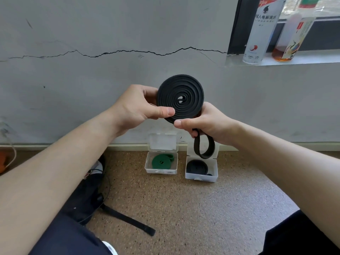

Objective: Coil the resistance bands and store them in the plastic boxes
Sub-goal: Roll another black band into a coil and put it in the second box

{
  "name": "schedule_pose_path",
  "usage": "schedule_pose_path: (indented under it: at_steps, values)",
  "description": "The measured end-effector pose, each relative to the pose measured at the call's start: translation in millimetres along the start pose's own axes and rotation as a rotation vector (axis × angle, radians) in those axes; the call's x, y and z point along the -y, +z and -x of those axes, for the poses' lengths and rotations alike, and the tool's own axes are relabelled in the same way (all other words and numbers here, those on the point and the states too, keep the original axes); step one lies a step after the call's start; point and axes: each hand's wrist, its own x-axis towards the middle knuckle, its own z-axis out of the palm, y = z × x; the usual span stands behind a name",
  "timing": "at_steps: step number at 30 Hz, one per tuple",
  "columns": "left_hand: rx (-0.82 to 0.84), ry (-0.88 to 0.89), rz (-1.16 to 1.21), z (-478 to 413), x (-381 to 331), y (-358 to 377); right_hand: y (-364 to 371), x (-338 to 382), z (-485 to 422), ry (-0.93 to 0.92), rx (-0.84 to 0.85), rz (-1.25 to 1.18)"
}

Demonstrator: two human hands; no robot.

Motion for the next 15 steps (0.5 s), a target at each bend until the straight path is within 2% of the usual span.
schedule_pose_path:
  at_steps: [5, 7, 9, 12, 15]
  values:
    - [0.002, 0.000, -0.060, 0, 0, -6, 5, -2, -4, -0.014, 0.008, -0.003]
    - [-0.032, 0.002, -0.007, 1, 2, -4, 7, -3, -5, -0.019, -0.019, -0.030]
    - [-0.081, -0.030, 0.169, 1, 6, 0, 10, -2, -7, -0.012, -0.057, -0.074]
    - [-0.116, -0.119, 0.565, 5, 10, 20, 15, -1, -10, -0.016, -0.107, -0.108]
    - [-0.189, -0.140, 0.660, 4, 12, 37, 19, -2, -11, -0.016, -0.163, -0.135]
